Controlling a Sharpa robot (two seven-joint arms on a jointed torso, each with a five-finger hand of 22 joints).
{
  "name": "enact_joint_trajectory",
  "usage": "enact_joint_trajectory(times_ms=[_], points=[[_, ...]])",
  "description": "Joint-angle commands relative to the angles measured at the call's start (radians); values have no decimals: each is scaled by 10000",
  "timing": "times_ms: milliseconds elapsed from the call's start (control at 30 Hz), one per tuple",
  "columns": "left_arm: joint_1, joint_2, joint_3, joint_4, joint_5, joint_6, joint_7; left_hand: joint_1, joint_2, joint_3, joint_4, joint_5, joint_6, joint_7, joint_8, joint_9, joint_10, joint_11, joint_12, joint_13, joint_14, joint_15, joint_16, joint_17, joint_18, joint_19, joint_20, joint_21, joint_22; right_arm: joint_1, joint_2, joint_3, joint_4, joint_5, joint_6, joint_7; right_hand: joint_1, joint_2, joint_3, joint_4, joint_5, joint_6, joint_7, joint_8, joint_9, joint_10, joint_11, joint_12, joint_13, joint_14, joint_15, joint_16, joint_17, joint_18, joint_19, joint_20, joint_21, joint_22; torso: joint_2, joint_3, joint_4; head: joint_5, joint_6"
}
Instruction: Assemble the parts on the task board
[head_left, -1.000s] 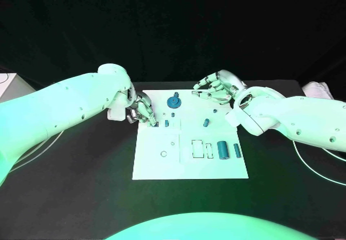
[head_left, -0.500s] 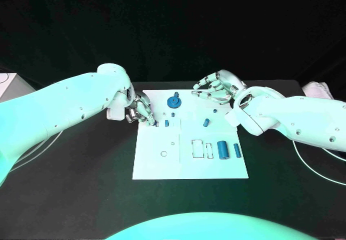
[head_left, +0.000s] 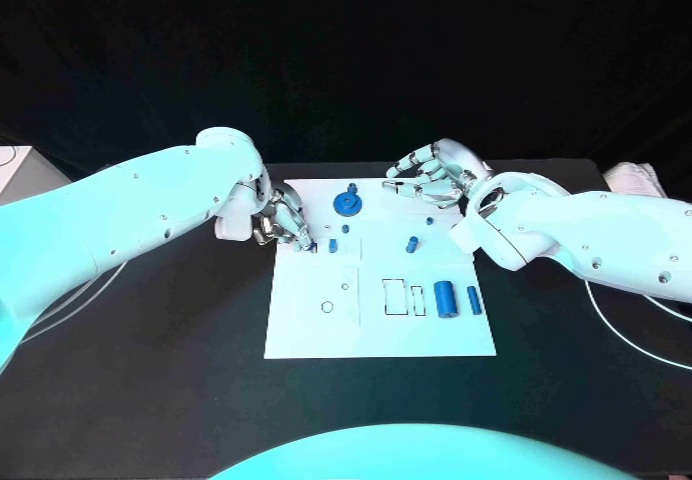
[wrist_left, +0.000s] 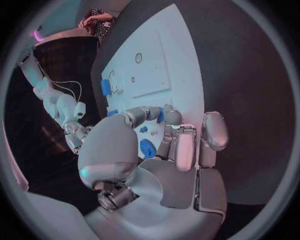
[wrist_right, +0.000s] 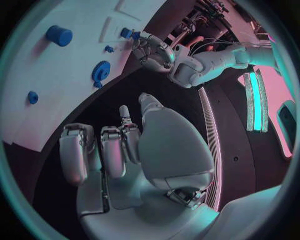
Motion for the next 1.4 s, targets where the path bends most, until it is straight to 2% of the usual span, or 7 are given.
enact_joint_trajectory(times_ms=[33, 333, 700, 1067, 1400], points=[[17, -28, 1, 81, 272, -130, 84, 75, -15, 2185, -2252, 55, 58, -14, 20, 14, 44, -5, 17, 8, 507, -85, 32, 1474, 15, 61, -6, 65, -2, -5, 0, 2, 23, -88, 124, 53, 54, -79, 65, -5, 69, -12, 17, 24, -16, -34, -1, -36, 1362, 907, -20, -31, 1954, 58, 561, -2, -53, 1936, -6, -2, -3, -24, -2], [17, -66, 2, 165, 420, -123, 80, 75, -17, 2176, -2248, 68, 65, -14, 15, 22, 52, -5, 20, 12, 509, -85, 33, 1477, 16, 59, -5, 64, -6, -5, -7, 2, 34, -88, 133, 49, 54, -79, 65, -5, 69, -12, 17, 24, -16, -34, -1, -36, 1362, 907, -20, -31, 1954, 58, 561, -2, -53, 1936, -11, -1, 18, -33, -3], [17, -103, 1, 175, 472, -28, 60, 75, -18, 2171, -2246, 75, 68, -14, 12, 26, 56, -4, 21, 15, 508, -85, 33, 1475, 17, 56, -5, 63, -10, -5, -11, 2, 33, -89, 159, 42, 54, -79, 65, -5, 69, -12, 17, 24, -16, -34, -1, -36, 1362, 907, -20, -31, 1954, 58, 561, -2, -53, 1936, -16, -7, 11, -33, 3], [17, -280, 2, 240, 645, -142, 123, 75, -18, 2171, -2246, 75, 68, -14, 12, 26, 56, -4, 21, 15, 508, -85, 33, 1475, 17, 56, -5, 63, -10, -5, 1, 2, 40, -146, 211, 41, 16, -120, 159, 2, 98, 6, 14, 34, -23, -26, -2, -28, 1365, 906, -22, -36, 1948, 56, 566, -4, -49, 1943, -16, -10, 22, -34, 22], [16, -382, -1, 257, 919, -166, 182, 83, -19, 2159, -2243, 95, 78, -16, -2, 42, 74, -6, 27, 36, 517, -85, 40, 1493, 25, 27, -5, 51, -41, -6, 41, 2, 87, -894, 358, 13, 224, -164, 363, -79, 75, 33, 8, 40, -31, -31, -14, -31, 1359, 905, -31, -39, 1946, 54, 572, -13, -42, 1952, -17, -15, 17, -18, 38]])
